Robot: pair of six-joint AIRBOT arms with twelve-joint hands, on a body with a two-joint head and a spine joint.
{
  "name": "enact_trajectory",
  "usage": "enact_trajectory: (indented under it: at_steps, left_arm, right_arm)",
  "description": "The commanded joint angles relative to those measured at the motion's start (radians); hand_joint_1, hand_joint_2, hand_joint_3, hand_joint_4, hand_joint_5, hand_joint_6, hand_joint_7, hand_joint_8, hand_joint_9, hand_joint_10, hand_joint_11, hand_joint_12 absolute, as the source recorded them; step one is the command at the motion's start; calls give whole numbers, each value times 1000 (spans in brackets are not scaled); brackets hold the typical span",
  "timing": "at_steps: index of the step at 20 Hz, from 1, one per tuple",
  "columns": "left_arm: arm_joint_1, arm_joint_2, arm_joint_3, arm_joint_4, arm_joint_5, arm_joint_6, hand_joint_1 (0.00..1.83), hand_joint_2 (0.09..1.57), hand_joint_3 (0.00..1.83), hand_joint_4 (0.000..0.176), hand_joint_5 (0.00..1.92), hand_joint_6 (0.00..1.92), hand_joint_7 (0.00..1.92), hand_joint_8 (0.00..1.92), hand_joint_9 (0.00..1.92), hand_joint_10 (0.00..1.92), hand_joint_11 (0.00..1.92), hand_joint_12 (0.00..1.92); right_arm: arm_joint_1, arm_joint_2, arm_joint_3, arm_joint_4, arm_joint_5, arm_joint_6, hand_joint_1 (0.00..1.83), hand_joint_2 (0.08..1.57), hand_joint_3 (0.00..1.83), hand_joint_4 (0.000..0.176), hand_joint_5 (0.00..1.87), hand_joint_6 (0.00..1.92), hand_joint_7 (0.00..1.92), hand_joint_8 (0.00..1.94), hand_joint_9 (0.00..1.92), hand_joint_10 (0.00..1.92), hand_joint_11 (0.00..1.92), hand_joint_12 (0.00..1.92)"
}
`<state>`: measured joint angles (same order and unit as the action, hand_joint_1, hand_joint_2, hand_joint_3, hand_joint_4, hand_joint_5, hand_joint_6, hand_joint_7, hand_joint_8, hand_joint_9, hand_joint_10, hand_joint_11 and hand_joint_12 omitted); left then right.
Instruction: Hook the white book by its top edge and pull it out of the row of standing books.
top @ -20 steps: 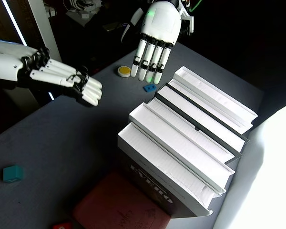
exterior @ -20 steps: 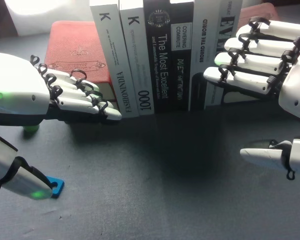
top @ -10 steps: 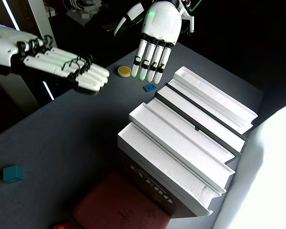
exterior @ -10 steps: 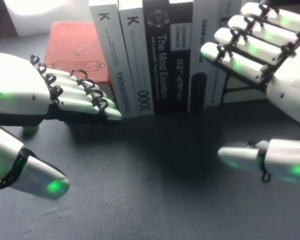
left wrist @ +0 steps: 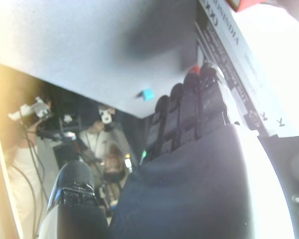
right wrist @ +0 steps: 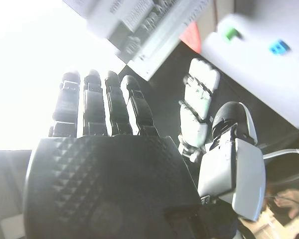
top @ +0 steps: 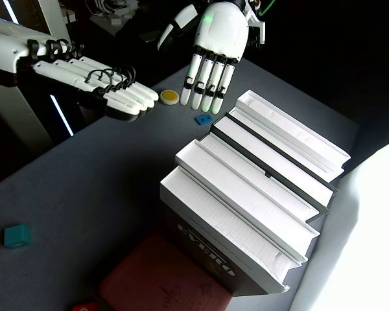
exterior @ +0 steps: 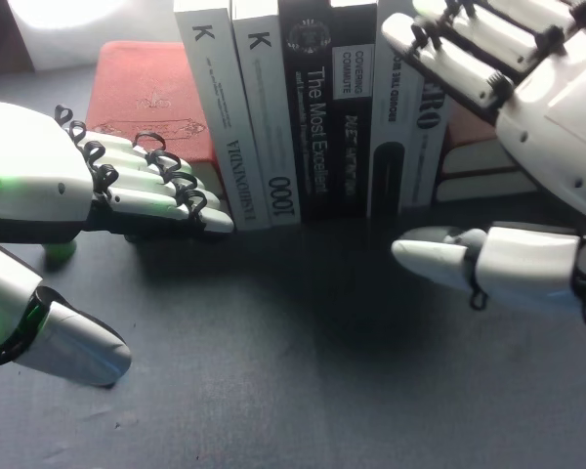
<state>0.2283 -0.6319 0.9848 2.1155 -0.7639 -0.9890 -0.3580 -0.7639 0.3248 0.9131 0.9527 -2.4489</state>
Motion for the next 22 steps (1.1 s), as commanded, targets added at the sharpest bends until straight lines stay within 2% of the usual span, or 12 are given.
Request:
enact_trajectory:
  at_steps: [1,3,12,13,22]
  left_arm:
    - [-10,1,0,-57,22,0,0,1002,193,0,0,0,0,0,0,0,1,0]
    - [-9,1,0,-57,22,0,0,1002,192,0,0,0,0,0,0,0,0,0]
    - [-9,1,1,-57,27,0,0,990,179,0,0,0,0,0,0,0,0,0]
    - [-9,1,1,-57,27,0,0,1005,129,0,0,0,0,0,0,0,0,0]
    - [-10,1,0,-57,31,0,0,1036,58,0,0,0,0,0,0,0,0,0]
  right_arm:
    - [21,-3,5,-73,88,-6,0,1020,0,0,0,0,0,0,0,0,0,0]
    - [44,-29,33,-30,88,-18,0,1019,0,0,0,0,0,0,0,0,0,0]
    - [97,-96,154,-14,79,12,0,1025,1,0,0,0,0,0,0,0,0,0]
    - [104,-105,168,5,71,12,0,1017,0,0,0,0,0,0,0,0,0,0]
    - [144,-200,292,69,48,28,0,1022,0,0,0,0,0,0,0,0,0,0]
